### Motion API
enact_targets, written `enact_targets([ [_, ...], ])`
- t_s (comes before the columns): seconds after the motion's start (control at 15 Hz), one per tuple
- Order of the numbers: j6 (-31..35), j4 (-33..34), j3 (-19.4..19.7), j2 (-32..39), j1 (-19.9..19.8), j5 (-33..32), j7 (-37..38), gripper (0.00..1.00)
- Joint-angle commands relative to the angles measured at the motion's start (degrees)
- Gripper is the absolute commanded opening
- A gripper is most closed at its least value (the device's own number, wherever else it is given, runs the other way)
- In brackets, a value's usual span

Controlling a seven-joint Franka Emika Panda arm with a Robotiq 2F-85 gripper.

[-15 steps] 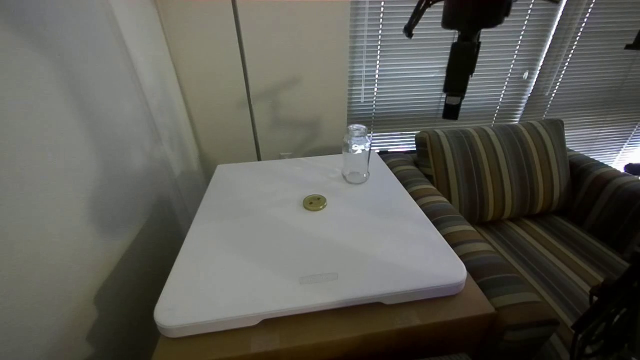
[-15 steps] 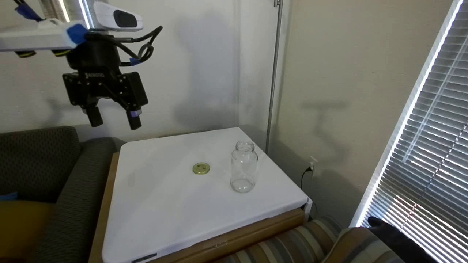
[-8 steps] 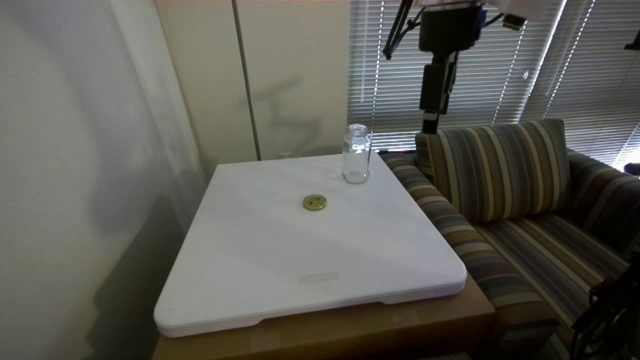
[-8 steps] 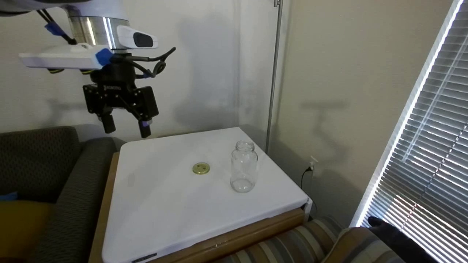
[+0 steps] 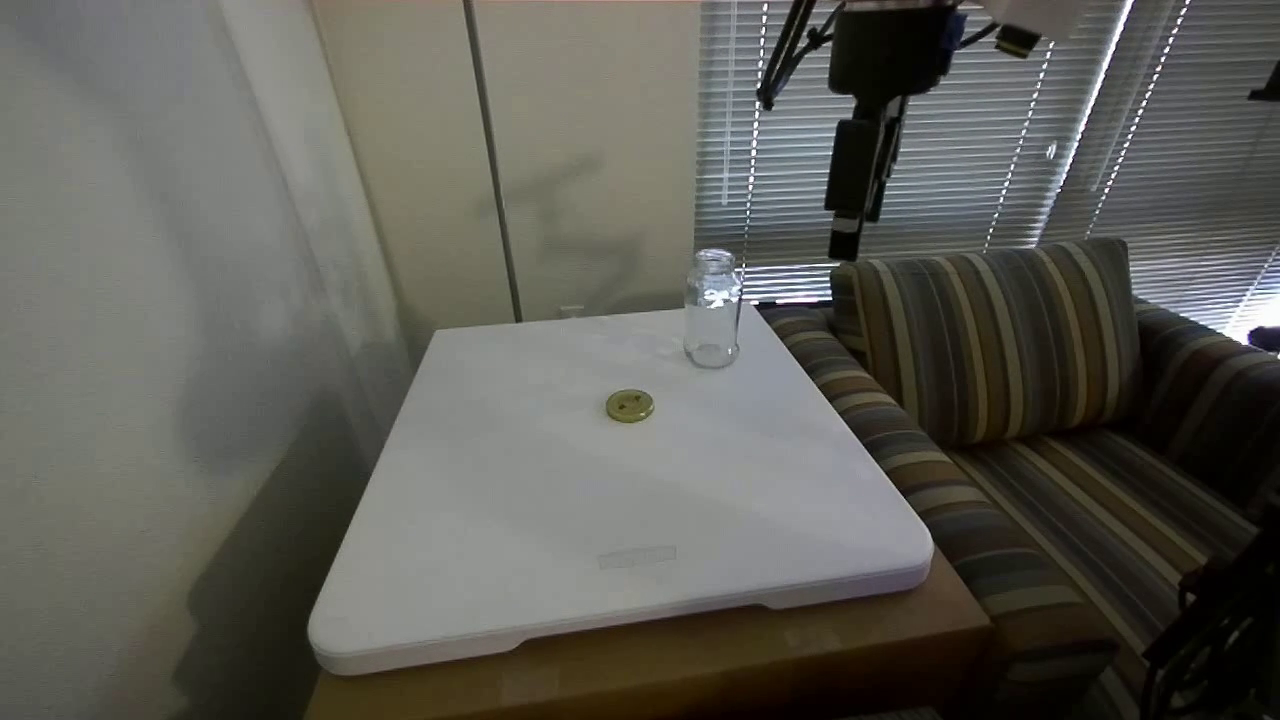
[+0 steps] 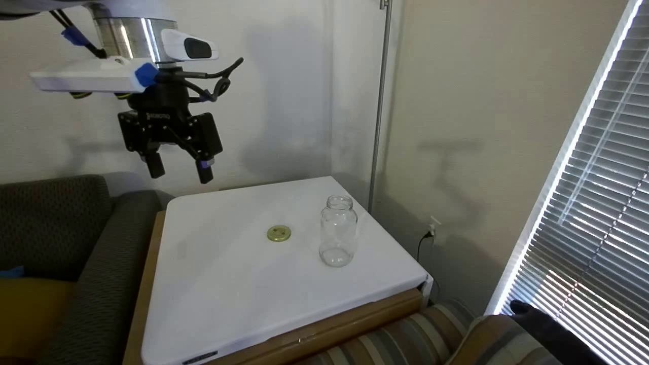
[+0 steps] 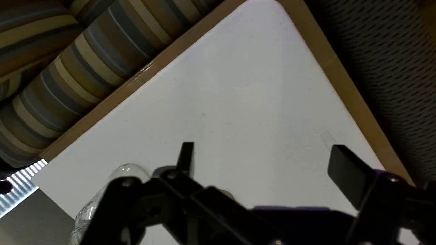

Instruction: Pick the cap and put it on top of the bottle

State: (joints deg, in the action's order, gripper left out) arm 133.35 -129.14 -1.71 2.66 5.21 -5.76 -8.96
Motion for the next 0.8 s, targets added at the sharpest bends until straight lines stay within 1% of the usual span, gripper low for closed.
enact_targets([
  [0.0,2.2,1.7,-1.5,2.5,0.2,-2.2,2.5,1.0],
  [0.33,1.1,8.8,-2.9,9.4,1.0,-2.8,3.3,1.0],
  [0.73,-0.6,20.9,-3.1,19.2,0.2,0.6,1.5,1.0],
])
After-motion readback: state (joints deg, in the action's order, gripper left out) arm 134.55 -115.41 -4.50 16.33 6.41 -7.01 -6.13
